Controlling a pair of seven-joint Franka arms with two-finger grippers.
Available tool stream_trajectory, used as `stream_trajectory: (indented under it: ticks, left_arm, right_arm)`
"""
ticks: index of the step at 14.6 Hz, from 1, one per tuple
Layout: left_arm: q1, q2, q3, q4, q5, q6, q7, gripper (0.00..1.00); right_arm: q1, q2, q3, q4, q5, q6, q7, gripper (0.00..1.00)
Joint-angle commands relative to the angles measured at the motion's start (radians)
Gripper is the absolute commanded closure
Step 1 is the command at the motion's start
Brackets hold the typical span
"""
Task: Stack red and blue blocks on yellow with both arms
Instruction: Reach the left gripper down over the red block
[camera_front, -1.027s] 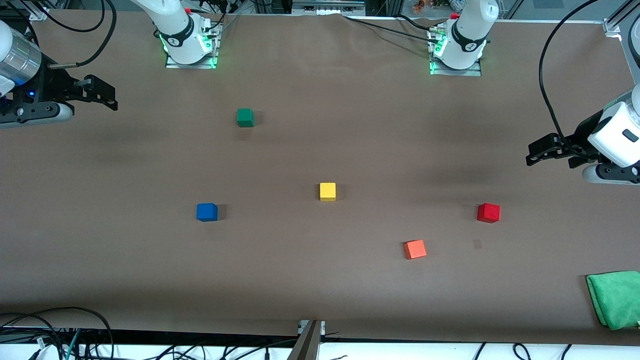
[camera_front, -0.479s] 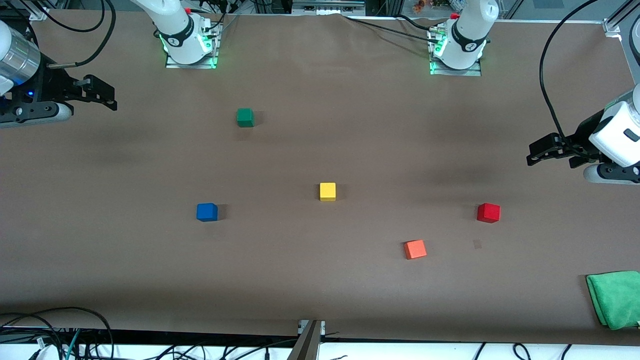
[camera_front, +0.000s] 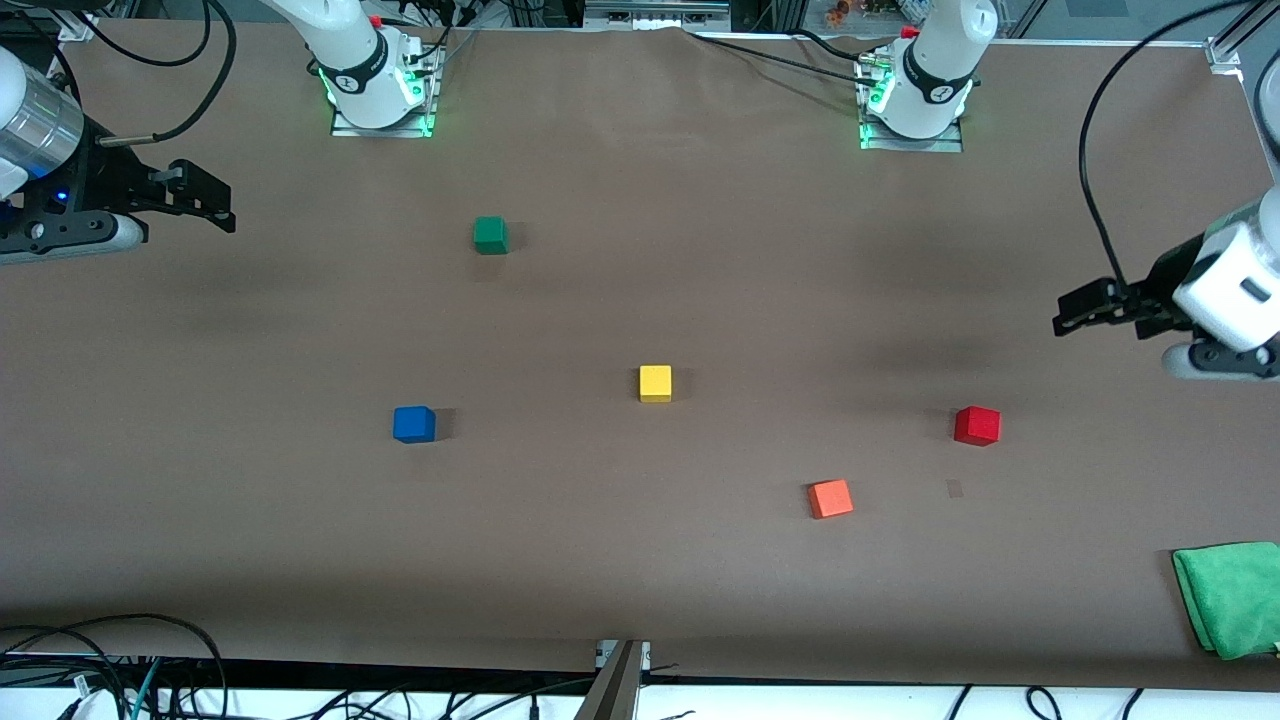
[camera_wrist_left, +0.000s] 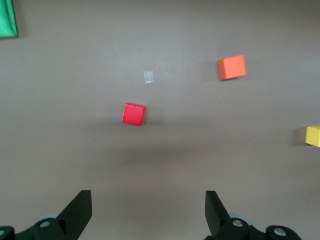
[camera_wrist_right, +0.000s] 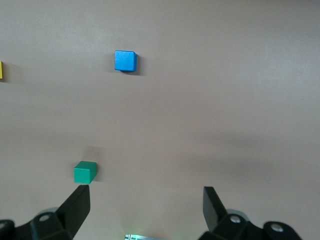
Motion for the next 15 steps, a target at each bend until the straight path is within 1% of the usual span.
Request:
stream_trajectory:
  ticks: [1, 6, 9, 12, 15]
  left_arm:
    - [0.013, 0.096, -0.001, 0.018, -0.007, 0.019, 0.021, 0.00]
    - [0.035, 0.226, -0.001, 0.018, -0.006, 0.155, 0.104, 0.00]
    - [0.041, 0.291, -0.001, 0.010, 0.068, 0.229, 0.161, 0.00]
    - [0.063, 0.344, -0.001, 0.005, 0.071, 0.293, 0.175, 0.00]
    - [0.063, 0.381, -0.001, -0.057, 0.070, 0.440, 0.173, 0.00]
  right_arm:
    - [-0.001, 0.008, 0.002, 0.021, -0.004, -0.006, -0.006, 0.00]
    - [-0.001, 0.017, 0.004, 0.041, -0.017, 0.000, 0.001, 0.00]
    - [-0.003, 0.026, 0.002, 0.042, -0.015, 0.002, 0.007, 0.00]
    - [-0.006, 0.035, 0.002, 0.041, -0.009, 0.017, -0.003, 0.00]
    - [-0.007, 0.057, 0.002, 0.041, -0.015, 0.017, -0.006, 0.00]
